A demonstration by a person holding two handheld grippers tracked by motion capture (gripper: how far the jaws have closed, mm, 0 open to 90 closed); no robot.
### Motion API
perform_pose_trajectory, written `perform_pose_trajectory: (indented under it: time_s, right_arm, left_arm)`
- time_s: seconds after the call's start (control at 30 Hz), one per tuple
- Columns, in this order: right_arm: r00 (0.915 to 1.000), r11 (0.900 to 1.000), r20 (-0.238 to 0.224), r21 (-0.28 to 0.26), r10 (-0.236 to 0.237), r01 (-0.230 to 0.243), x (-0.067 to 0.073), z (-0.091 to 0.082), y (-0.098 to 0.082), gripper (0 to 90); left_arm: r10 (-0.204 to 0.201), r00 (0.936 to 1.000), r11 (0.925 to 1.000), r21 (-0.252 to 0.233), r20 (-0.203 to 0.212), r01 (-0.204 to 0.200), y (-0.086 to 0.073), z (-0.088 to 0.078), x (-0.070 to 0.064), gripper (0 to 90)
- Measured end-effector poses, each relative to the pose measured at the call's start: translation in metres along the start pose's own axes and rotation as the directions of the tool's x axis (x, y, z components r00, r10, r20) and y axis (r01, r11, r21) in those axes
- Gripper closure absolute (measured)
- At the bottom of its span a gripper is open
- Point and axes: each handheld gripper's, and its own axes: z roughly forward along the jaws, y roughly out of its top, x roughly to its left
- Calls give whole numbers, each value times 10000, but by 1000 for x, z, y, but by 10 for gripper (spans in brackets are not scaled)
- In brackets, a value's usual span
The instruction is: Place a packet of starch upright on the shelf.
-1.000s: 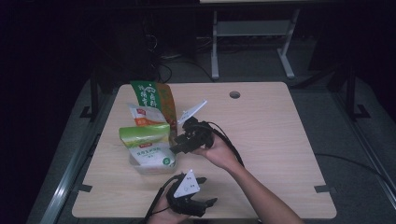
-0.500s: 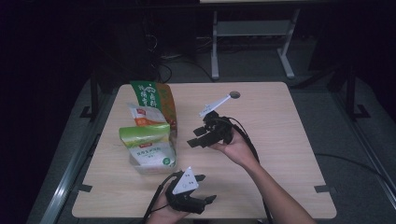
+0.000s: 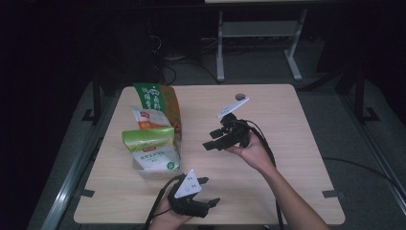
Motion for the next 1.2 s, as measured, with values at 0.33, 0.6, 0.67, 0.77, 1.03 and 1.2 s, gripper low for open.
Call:
perform_pose_trajectory:
  time_s: [0.33, 0.6, 0.67, 0.77, 1.03, 1.2]
  right_arm:
    - [9991, 9991, 187, -200, 372, -368, -9, -15, -15, 371]
    - [9979, 9983, 314, -178, 561, -556, -11, -25, -28, 365]
    - [9974, 9981, 385, -172, 603, -596, -11, -28, -31, 364]
    - [9968, 9977, 457, -196, 654, -646, -13, -32, -35, 360]
    - [9945, 9961, 601, -263, 859, -844, -16, -43, -46, 355]
    - [9920, 9941, 693, -314, 1059, -1039, -18, -49, -51, 349]
  left_arm:
    - [-85, 10000, 9999, -74, -11, 84, 1, 0, 2, 277]
    - [-103, 9999, 9999, -97, -51, 103, 1, 0, 2, 276]
    - [-83, 9999, 9999, -73, -77, 83, 1, 0, 3, 276]
    - [-99, 9999, 9999, -93, -105, 98, 1, 0, 4, 275]
    - [-94, 9999, 9999, -78, -121, 93, 1, 0, 5, 274]
    - [-179, 9997, 9998, -66, -155, 178, 1, -1, 7, 274]
